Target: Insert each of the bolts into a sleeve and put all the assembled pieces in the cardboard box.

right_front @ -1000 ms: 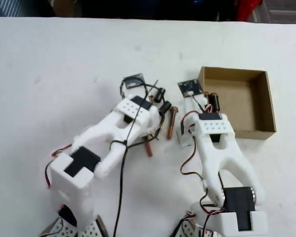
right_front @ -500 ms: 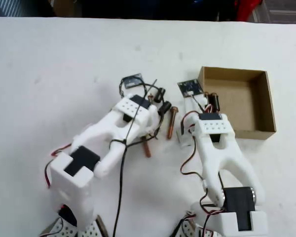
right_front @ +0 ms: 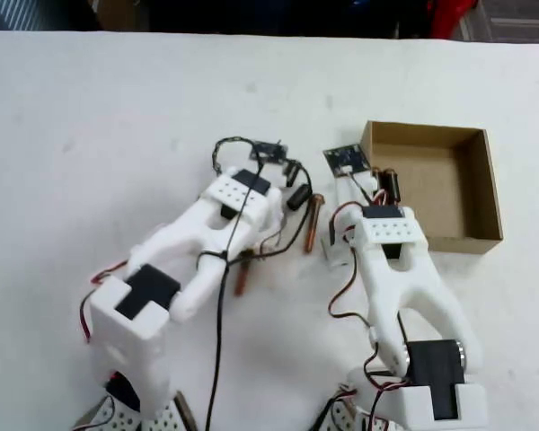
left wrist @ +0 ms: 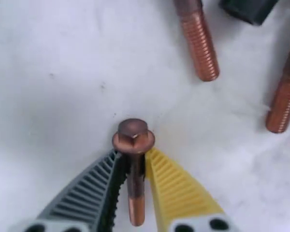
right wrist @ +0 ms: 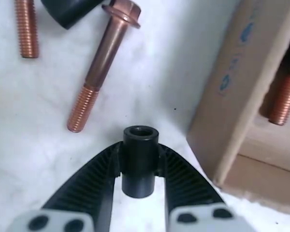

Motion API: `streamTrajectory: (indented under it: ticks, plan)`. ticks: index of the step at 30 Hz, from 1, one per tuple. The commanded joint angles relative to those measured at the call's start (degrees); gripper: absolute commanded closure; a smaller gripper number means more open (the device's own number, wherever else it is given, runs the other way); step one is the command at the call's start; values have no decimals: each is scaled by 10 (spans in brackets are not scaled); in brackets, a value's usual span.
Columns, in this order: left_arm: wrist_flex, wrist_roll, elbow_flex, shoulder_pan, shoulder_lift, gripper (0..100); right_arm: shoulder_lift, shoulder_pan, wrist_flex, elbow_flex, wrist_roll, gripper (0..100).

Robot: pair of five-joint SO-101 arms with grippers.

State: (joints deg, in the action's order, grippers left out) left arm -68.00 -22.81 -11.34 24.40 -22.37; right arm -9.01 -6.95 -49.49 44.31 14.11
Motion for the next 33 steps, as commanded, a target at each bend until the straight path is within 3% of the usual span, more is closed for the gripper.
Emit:
streamTrajectory:
  ticks: [1, 5, 11, 24, 28, 33]
  plan:
    - [-51, 9, 8, -15, 7, 959, -7, 3, 3, -2, 1, 982]
    - [-134, 11, 76, -42, 7, 977, -7, 2, 3, -2, 1, 982]
    - [-239, 100, 150, -86, 7, 980, -7, 2, 3, -2, 1, 982]
    - [-252, 185, 146, -223, 7, 980, -7, 2, 3, -2, 1, 982]
    - [-262, 186, 142, -232, 27, 981, -7, 2, 3, -2, 1, 982]
    - [-249, 186, 69, -214, 142, 981, -7, 2, 3, -2, 1, 982]
